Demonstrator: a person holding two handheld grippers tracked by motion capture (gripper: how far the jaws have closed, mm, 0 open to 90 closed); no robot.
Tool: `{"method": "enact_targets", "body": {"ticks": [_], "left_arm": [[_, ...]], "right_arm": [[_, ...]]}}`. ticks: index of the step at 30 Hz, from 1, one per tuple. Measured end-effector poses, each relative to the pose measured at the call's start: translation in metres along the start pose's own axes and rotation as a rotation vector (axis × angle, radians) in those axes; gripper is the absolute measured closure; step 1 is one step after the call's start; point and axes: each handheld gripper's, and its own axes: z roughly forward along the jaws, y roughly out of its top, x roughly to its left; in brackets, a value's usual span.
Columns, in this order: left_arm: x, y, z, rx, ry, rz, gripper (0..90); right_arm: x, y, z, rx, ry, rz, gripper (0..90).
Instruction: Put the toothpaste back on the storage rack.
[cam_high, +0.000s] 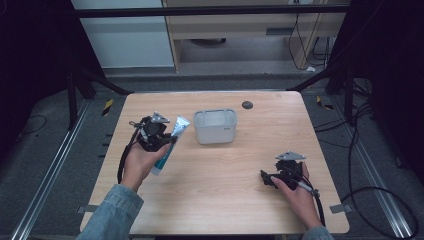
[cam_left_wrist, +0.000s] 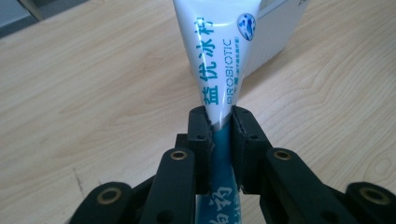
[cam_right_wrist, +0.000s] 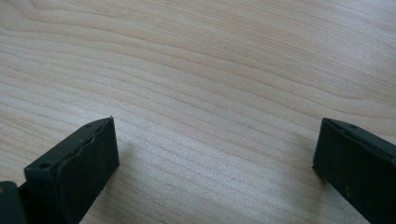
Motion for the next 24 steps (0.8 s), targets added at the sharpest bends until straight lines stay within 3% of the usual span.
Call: {"method": "enact_targets", "body": {"ticks": [6,12,24], "left_arm": [[-0.006,0.015,-0.003,-0.046,-0.010,0.009,78.7],[-0.010,0.029,-0.005,-0.125,-0.039,0.004,78.7],[-0.020,0.046,-0.004,-0.144,-0.047,0.036,78.7]], "right_arm": [[0.000,0.000,0.000,-0.001,0.000,0.004,0.4],[0.000,0.000,0.000,-0.001,0.000,0.002,0.4],[0.000,0.000,0.000,-0.001,0.000,0.004,0.4]]}}
